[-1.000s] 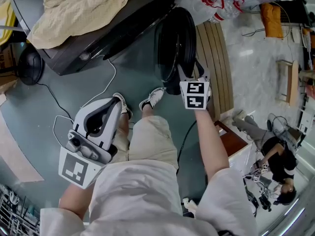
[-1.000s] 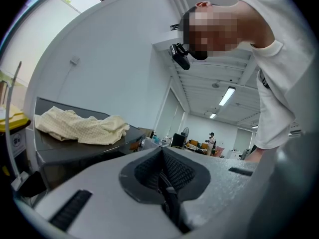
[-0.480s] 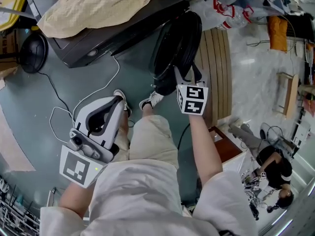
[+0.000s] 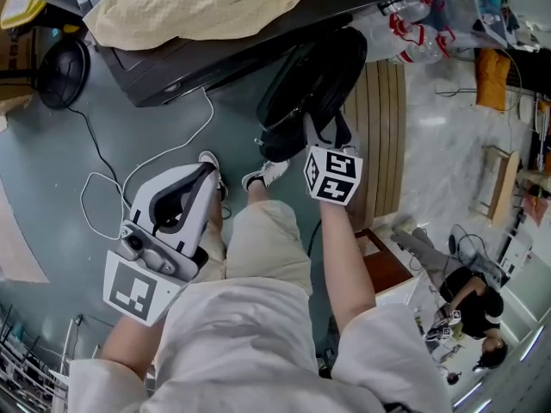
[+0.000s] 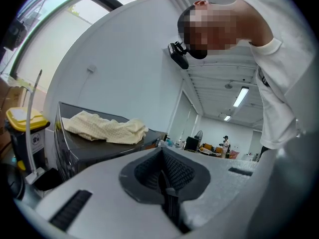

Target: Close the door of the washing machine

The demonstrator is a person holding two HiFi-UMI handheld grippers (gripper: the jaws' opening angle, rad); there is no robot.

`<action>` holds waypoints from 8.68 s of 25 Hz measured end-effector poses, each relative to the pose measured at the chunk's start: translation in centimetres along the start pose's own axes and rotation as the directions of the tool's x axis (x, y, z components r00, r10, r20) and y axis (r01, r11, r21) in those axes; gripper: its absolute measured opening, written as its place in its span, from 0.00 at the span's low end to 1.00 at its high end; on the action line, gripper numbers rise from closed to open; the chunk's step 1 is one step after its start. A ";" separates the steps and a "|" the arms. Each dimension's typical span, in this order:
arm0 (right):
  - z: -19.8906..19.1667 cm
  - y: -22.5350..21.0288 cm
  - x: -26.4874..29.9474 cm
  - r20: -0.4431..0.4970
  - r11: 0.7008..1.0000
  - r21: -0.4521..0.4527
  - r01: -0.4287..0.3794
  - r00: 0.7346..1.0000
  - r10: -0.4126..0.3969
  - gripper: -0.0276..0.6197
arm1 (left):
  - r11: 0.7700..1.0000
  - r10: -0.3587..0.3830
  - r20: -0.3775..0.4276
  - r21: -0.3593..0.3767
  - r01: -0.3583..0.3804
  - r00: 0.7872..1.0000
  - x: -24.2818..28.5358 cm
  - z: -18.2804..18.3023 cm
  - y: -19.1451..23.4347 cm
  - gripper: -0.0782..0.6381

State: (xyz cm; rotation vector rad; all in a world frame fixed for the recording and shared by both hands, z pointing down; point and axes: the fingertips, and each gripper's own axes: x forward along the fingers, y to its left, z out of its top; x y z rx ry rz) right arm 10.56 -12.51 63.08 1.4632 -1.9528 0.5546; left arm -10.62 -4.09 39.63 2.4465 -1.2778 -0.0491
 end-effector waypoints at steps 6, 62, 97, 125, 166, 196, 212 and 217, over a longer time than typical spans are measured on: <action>0.8 1.6 0.5 -0.003 0.998 -0.013 -0.068 0.998 0.068 0.45 | 1.000 0.026 0.003 -0.010 -0.026 1.000 -0.3 -0.3 0.9 0.12; 6.8 10.1 6.1 0.011 0.925 -0.282 -0.255 0.963 0.269 0.49 | 0.998 0.062 0.002 0.011 -0.062 0.998 -0.5 -0.8 1.7 0.12; 14.9 2.2 -9.0 0.094 0.956 -0.276 -0.102 0.987 0.133 0.11 | 0.972 -0.051 0.093 0.233 0.028 0.994 -0.4 11.9 -6.1 0.12; 30.3 -10.5 -33.4 0.643 0.992 0.038 -0.119 0.763 0.067 0.04 | 0.912 -0.150 0.294 0.410 0.018 0.944 1.8 27.8 -12.3 0.12; 28.8 -15.7 -40.6 0.667 0.996 0.088 0.026 0.740 -0.079 0.04 | 0.914 0.070 0.356 0.351 -0.203 0.932 -3.8 28.7 -7.5 0.12; 26.7 -5.8 -39.9 0.614 0.999 0.033 0.001 0.789 -0.021 0.04 | 0.943 0.062 0.362 0.284 -0.173 0.930 -9.8 26.1 -4.7 0.12; 26.1 0.1 -40.0 0.599 1.000 0.015 0.002 0.801 -0.010 0.04 | 0.951 0.038 0.352 0.276 -0.143 0.935 -13.8 25.5 -2.4 0.12; 26.0 0.9 -40.3 0.586 1.000 -0.015 0.008 0.810 0.002 0.04 | 0.958 0.041 0.352 0.252 -0.137 0.935 -14.2 24.7 -2.2 0.12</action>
